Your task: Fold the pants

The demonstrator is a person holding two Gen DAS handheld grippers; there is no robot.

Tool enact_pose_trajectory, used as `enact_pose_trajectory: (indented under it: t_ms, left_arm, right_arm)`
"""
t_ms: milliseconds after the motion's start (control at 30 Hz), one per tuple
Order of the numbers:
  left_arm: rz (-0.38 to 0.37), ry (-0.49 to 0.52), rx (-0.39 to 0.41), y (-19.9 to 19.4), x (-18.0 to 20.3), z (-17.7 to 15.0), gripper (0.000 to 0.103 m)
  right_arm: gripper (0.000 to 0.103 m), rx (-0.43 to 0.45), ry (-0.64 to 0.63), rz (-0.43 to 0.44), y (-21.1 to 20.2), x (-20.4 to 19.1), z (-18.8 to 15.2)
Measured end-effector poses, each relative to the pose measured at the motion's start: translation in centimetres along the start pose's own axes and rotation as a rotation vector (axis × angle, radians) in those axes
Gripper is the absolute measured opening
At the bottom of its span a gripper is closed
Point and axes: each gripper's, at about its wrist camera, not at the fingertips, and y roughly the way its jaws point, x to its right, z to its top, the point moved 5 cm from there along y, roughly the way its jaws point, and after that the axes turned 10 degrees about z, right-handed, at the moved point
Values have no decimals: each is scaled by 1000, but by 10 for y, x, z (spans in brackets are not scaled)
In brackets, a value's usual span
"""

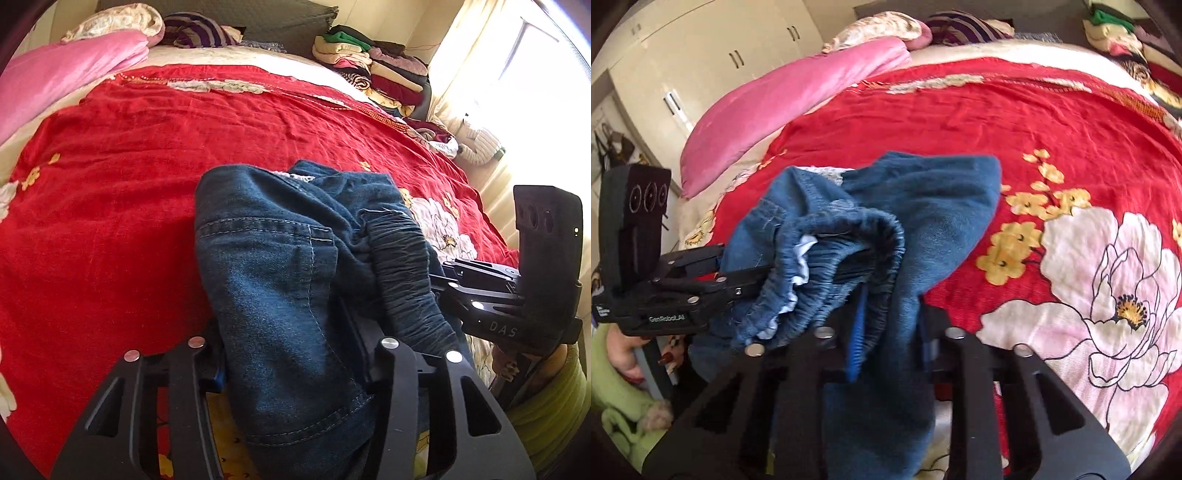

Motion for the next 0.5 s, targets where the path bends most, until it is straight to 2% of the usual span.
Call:
enact_pose_trajectory:
  t_ms: [133,500]
  left_arm:
    - [17,20,15,-7,2,1,45]
    - [36,16,73,-28,-5,27,41]
  right_arm:
    - [10,10,-92,-58,-5,-17,5]
    - [10,60,-218,-97,-15,-42,39]
